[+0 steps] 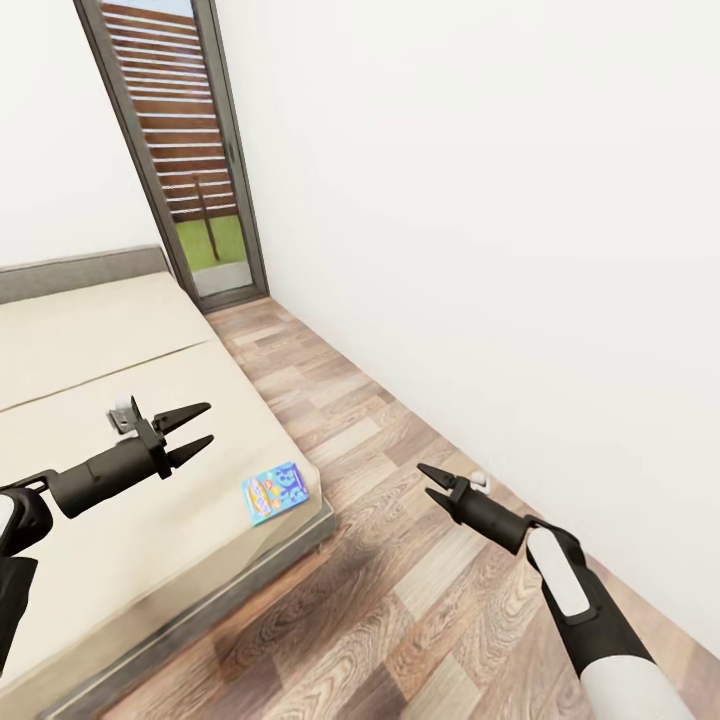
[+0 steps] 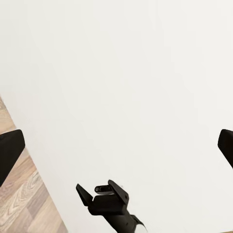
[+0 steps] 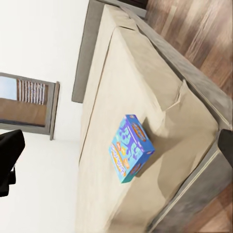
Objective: Put all the toys in the child's room - the three board games (two on the bed and one on the table), the two jigsaw puzzles on the table, and the tennis ball on the table - inside the toy box on the table in the child's room.
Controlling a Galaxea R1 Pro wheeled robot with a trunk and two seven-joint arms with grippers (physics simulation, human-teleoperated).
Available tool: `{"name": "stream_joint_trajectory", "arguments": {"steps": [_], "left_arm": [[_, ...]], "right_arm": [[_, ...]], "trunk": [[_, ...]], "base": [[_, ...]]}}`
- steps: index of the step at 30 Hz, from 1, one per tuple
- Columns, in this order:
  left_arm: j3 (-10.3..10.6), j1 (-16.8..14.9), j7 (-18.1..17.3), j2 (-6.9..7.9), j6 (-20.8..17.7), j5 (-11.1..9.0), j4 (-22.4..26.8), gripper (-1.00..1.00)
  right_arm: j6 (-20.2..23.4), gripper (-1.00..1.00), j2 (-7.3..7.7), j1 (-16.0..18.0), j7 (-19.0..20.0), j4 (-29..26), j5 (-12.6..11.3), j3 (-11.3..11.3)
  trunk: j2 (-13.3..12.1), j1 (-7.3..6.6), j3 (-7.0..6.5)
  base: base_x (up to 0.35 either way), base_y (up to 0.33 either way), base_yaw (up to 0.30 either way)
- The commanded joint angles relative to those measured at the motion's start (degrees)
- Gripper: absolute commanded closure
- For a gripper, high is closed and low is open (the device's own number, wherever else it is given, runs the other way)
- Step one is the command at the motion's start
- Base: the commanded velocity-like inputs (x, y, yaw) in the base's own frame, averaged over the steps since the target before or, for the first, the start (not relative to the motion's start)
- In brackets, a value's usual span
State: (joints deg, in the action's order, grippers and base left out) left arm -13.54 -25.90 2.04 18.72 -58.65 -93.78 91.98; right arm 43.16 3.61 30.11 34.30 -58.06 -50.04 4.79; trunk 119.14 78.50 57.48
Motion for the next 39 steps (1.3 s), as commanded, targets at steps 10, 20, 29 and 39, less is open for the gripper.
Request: {"name": "stream_joint_trajectory", "arguments": {"steps": [10, 20, 29, 39], "left_arm": [[-0.01, -0.16, 0.25, 0.00, -0.24, -0.33, -0.03, -1.00], [0.27, -0.82, 0.00, -0.31, -0.25, -1.51, 0.03, -1.00], [0.58, -1.43, -0.22, -0.48, -0.30, -6.49, 0.10, -1.00], [2.08, -1.75, -0.35, -0.41, -0.31, -9.35, 0.12, -1.00]], "right_arm": [[0.52, -1.00, -0.54, 0.23, -2.07, 0.04, -0.08, -0.18], [0.65, -1.00, -2.65, 0.29, -5.06, 0.05, 0.00, -1.97], [0.68, -1.00, -3.39, 0.34, -6.74, 0.05, -0.04, -2.80], [0.73, -1.00, -3.67, 0.38, -7.36, 0.05, -0.15, -3.10]], "trunk": [[4.05, 2.19, 1.85], [8.06, 4.39, 3.64], [9.66, 5.27, 4.36], [9.66, 5.27, 4.36]], "base": [[0.000, 0.000, 0.000], [0.000, 0.000, 0.000], [0.000, 0.000, 0.000], [0.000, 0.000, 0.000]]}}
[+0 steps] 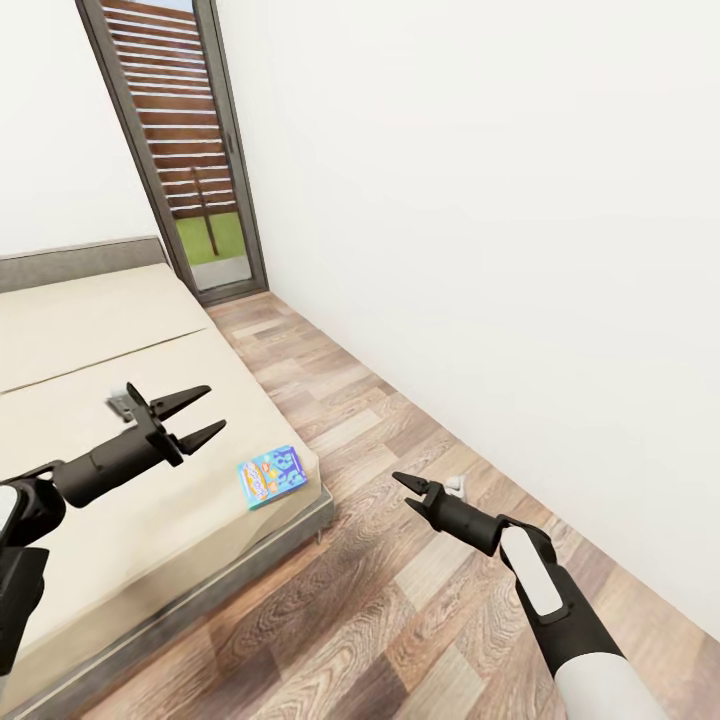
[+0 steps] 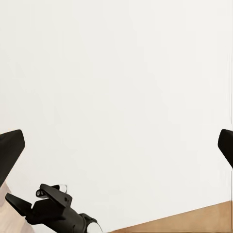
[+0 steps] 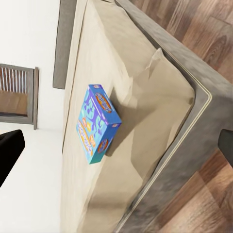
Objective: Put all the toys in the child's room - the three board games (two on the bed and one on the table), the two jigsaw puzzles on the table, and the tennis ball on the table - inside the toy box on the table in the child's room.
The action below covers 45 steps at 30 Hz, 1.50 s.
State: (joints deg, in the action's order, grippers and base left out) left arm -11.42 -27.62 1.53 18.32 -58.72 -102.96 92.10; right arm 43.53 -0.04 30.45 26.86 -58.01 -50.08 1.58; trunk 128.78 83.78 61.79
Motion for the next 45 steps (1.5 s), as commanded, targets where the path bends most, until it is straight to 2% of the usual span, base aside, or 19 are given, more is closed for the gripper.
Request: {"name": "stream_joint_trajectory", "arguments": {"steps": [1, 5, 41, 45], "left_arm": [[0.11, -0.06, 0.16, 0.05, -0.21, -0.41, 0.01, -1.00], [0.32, -0.10, 0.15, 0.11, -0.20, -0.76, 0.01, -1.00], [0.79, -0.16, 0.27, 0.32, -0.16, -1.36, 0.01, -1.00], [0.79, -0.13, 0.28, 0.32, -0.16, -1.36, 0.01, -1.00]], "right_arm": [[0.38, -1.00, -0.02, 0.03, 0.04, 0.00, -0.14, 0.09], [0.40, -1.00, 0.05, 0.01, 0.01, -0.10, -0.22, 0.06], [0.47, -1.00, 0.51, 0.03, -0.02, -0.61, -0.46, 0.21], [0.76, -1.00, 0.48, 0.04, 0.00, -0.61, -0.46, 0.20]], "trunk": [[0.02, -0.01, 0.05], [0.02, -0.01, 0.05], [14.46, 7.90, 6.51], [14.51, 8.00, 7.39]], "base": [[0.000, 0.000, 0.000], [0.000, 0.000, 0.000], [0.000, 0.000, 0.000], [0.000, 0.000, 0.000]]}}
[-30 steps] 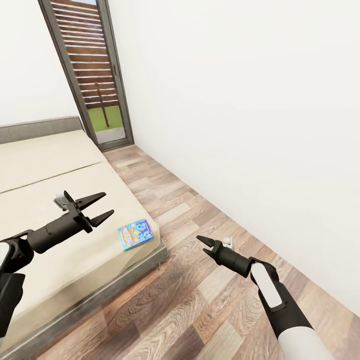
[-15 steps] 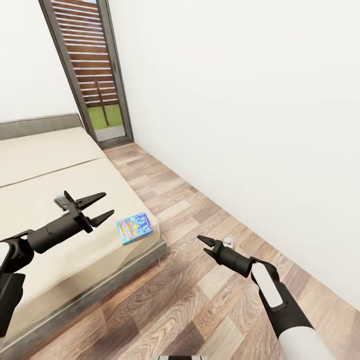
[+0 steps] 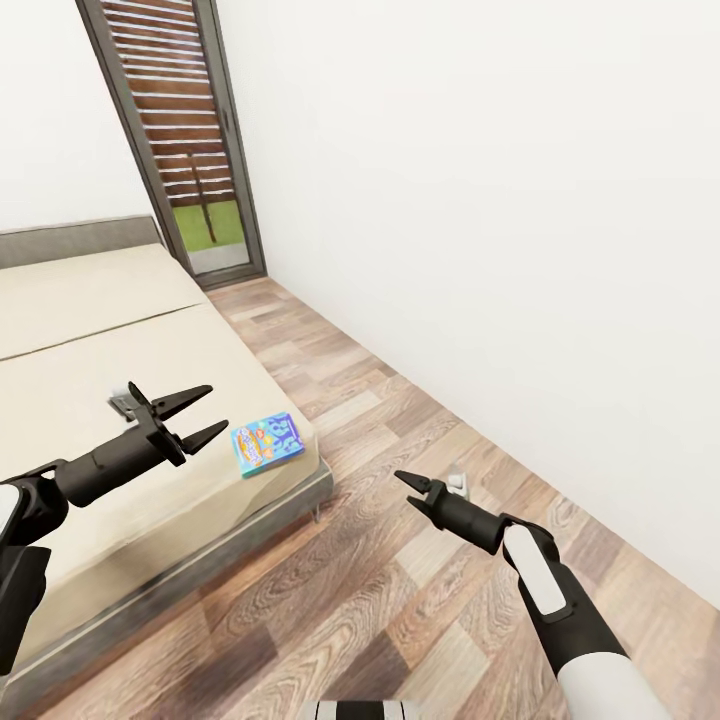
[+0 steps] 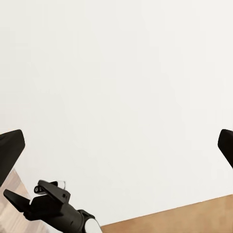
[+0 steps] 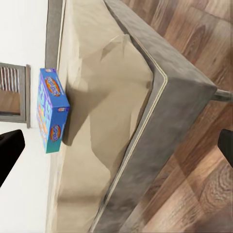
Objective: Put all the toys in the child's room - the three board games (two on the bed and one on the table), the two jigsaw puzzles on the table, and the tennis ball on the table - inside the toy box on the table in the child's room.
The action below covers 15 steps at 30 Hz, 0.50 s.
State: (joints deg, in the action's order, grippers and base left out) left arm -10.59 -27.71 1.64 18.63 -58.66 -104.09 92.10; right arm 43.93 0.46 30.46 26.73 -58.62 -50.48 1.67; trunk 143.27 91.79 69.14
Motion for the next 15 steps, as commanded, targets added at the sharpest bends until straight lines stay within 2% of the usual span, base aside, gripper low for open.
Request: {"name": "stream_joint_trajectory", "arguments": {"steps": [1, 6, 15], "left_arm": [[-0.05, -0.02, 0.16, 0.00, -0.22, -0.24, 0.01, -1.00], [-0.05, 0.00, 0.14, 0.00, -0.22, -0.24, 0.01, -1.00], [-0.05, 0.01, 0.18, 0.00, -0.18, -0.24, 0.01, -1.00]], "right_arm": [[0.68, -1.00, -0.03, 0.03, 0.14, 0.00, -0.06, 0.11], [2.19, -1.00, -0.10, 0.08, 0.19, -0.03, -0.03, 0.10], [4.00, -1.00, -0.17, 0.17, 0.17, -0.50, 0.08, 0.09]], "trunk": [[0.02, -0.01, 0.05], [0.02, -0.01, 0.00], [0.02, -0.01, -0.26]], "base": [[0.000, 0.000, 0.015], [0.000, 0.000, 0.070], [0.000, 0.000, 0.186]]}}
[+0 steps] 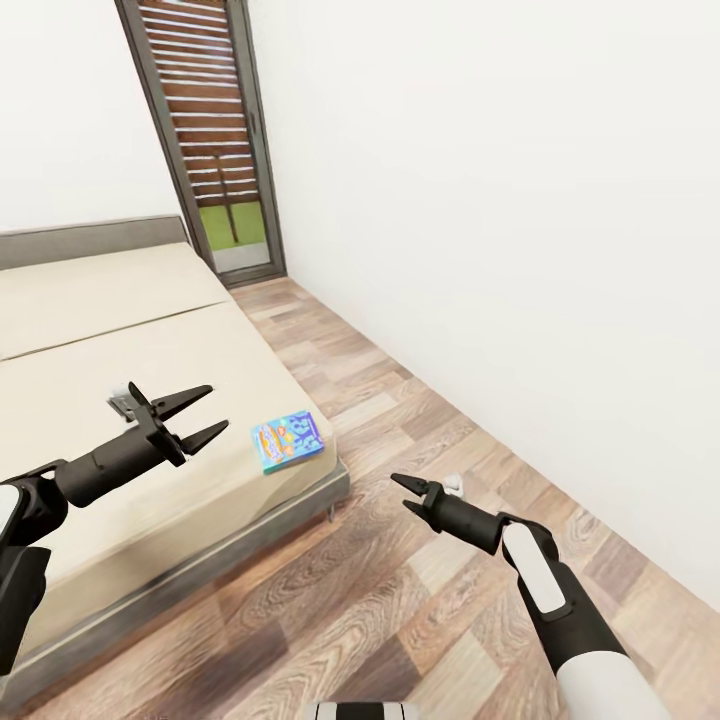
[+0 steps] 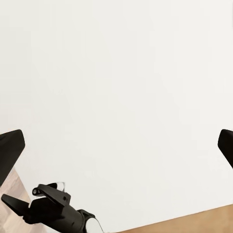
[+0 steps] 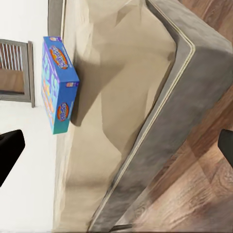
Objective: Put all the toys in the child's room - the three board games (two on the bed and one on the table), the two jigsaw puzzles on the table, and the tennis ball on the table - inside the toy box on the table in the child's room.
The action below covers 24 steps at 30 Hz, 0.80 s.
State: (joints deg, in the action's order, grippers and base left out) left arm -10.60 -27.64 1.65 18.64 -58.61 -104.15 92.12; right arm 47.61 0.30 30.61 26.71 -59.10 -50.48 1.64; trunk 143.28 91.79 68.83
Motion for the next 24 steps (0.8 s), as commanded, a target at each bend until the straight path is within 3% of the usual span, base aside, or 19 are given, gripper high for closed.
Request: {"name": "stream_joint_trajectory", "arguments": {"steps": [1, 12, 24], "left_arm": [[-0.03, -0.05, 0.19, -0.01, -0.22, -0.18, -0.01, -1.00], [-0.02, -0.04, 0.60, -0.13, -0.19, -0.11, -0.03, -1.00], [0.00, -0.04, 0.63, -0.08, -0.19, -0.09, -0.04, -1.00]], "right_arm": [[0.51, -1.00, -0.01, 0.03, 0.19, -0.11, 0.09, 0.12], [1.19, -1.00, 0.08, 0.12, 0.21, -0.44, 0.13, 0.09], [1.31, -1.00, 0.08, 0.22, 0.31, -2.87, 0.32, -0.22]], "trunk": [[0.02, -0.01, 0.01], [0.02, -0.01, -0.37], [0.02, -0.01, -0.50]], "base": [[0.000, 0.000, 0.226], [0.000, 0.000, 0.238], [0.000, 0.000, 0.085]]}}
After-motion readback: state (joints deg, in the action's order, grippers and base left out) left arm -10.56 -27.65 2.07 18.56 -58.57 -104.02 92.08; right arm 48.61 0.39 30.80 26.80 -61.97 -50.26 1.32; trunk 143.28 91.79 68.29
